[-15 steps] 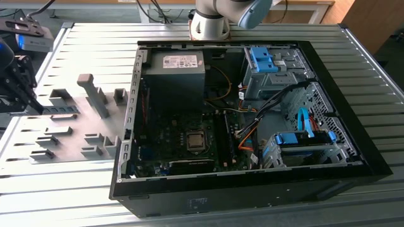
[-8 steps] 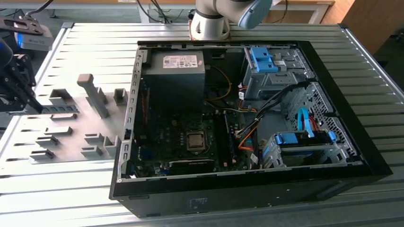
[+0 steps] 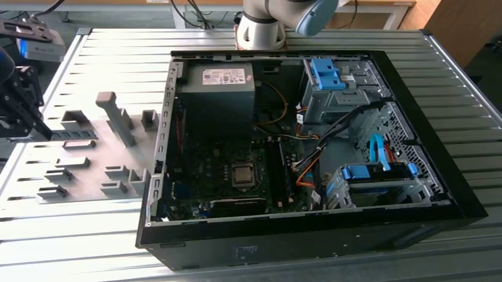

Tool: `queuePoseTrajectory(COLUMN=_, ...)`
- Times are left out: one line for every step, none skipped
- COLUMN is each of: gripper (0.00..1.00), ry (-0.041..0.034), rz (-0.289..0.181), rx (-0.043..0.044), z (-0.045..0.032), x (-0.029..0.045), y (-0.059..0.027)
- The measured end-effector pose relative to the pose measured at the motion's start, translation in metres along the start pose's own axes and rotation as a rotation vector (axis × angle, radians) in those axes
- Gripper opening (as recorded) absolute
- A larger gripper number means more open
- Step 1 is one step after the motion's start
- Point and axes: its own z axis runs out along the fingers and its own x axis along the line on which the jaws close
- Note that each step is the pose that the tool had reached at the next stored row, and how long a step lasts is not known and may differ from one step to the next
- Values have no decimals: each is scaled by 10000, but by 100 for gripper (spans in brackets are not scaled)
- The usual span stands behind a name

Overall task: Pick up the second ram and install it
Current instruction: 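Pick up the second ram and move it above second insertion slot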

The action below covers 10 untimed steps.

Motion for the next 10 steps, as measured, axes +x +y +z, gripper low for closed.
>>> queuePoseTrajectory(gripper=14, ry=1, rz=1, rx=-1, z=-2, x=0, y=0)
queuePoseTrajectory(gripper=14, ry=0, rz=0, rx=-1, z=-5, x=0, y=0)
queuePoseTrajectory(gripper=14, ry=1, rz=1, rx=-1, z=-8, x=0, y=0)
queuePoseTrajectory(gripper=14, ry=1, rz=1, rx=-2, z=-11, x=0, y=0)
queuePoseTrajectory(gripper=14, ry=1, rz=0, rx=0, z=-12, x=0, y=0)
queuePoseTrajectory(gripper=14, ry=0, rz=0, rx=0, z=-14, x=0, y=0)
queuePoseTrajectory(gripper=14, ry=1, rz=1, rx=-1, z=-17, x=0, y=0)
queuePoseTrajectory(gripper=14, ry=1, rz=0, rx=-2, z=-21, x=0, y=0)
queuePoseTrajectory(gripper=14, ry=0, rz=1, rx=0, z=-23, x=0, y=0)
queuePoseTrajectory(gripper=14, ry=1, rz=0, rx=-1, z=-27, x=0, y=0)
